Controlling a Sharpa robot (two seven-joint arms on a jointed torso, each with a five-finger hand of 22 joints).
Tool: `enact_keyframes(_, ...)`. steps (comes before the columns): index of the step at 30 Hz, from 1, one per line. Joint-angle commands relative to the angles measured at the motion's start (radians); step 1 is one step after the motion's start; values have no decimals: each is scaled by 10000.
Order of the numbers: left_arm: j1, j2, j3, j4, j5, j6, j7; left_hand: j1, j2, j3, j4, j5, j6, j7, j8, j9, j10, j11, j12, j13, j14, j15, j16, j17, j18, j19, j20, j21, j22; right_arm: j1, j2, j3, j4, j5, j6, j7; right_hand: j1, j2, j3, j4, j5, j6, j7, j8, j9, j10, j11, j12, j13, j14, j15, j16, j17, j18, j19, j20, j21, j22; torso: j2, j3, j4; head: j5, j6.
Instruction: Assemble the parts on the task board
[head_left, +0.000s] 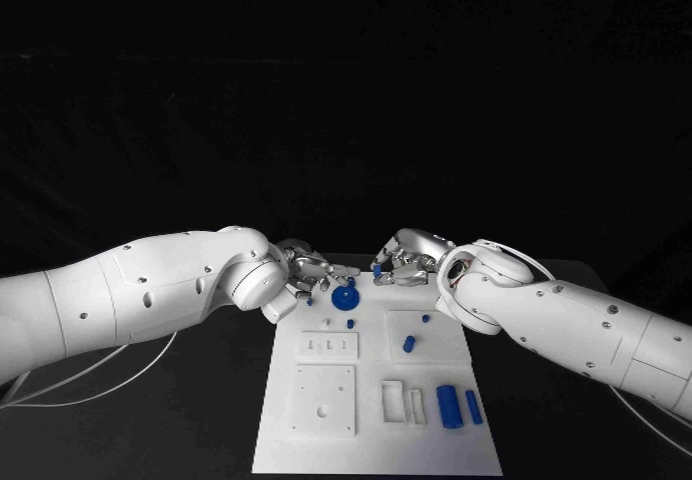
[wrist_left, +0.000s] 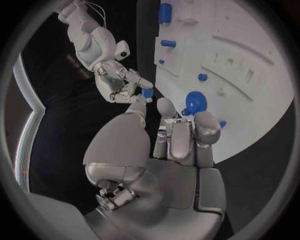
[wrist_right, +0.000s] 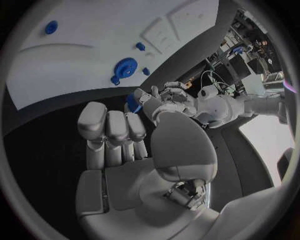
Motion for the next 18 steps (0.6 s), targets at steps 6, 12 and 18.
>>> enact_keyframes(6, 20, 262, 8, -43, -648, -694, -751, -292, -372, 68, 1135, -108, -217, 24, -11, -285, -15, 85, 30, -50, -19, 46, -16, -136, 99, 150, 18, -473, 546, 23, 392, -149, -4, -476, 77, -642, -24, -32, -53, 29, -49, 210, -76, 29, 1, 21, -27, 35, 32, 4, -78, -31, -10, -161, 537, -56, -1, 1156, 7, -12, 12, 7, -2)
enact_keyframes(12, 19, 315, 24, -6, -504, -905, -596, -562, -439, 79, 1196, -365, -180, 13, -8, -263, -9, 74, 10, -72, -17, 41, -35, -164, 81, 240, 5, -801, 949, 26, 566, -221, -25, -726, 126, -766, -13, -24, -78, 26, -46, 232, -84, 28, 15, 11, -36, -3, 13, 2, -81, -43, -19, -163, 544, -58, 4, 1158, 16, -15, 33, -15, -31)
enact_keyframes(18, 17, 386, 27, 62, -455, -733, -570, -486, -352, 85, 1160, -360, -156, 8, -9, -270, -17, 71, -9, -77, -18, 38, -54, -177, 72, 278, 3, -1013, 1181, 25, 714, -270, -53, -780, 140, -801, -17, -8, -95, 21, -32, 248, -88, 31, 27, 7, -38, -18, 5, 1, -83, -54, -28, -163, 547, -60, -8, 1157, 15, -18, 17, -17, -41)
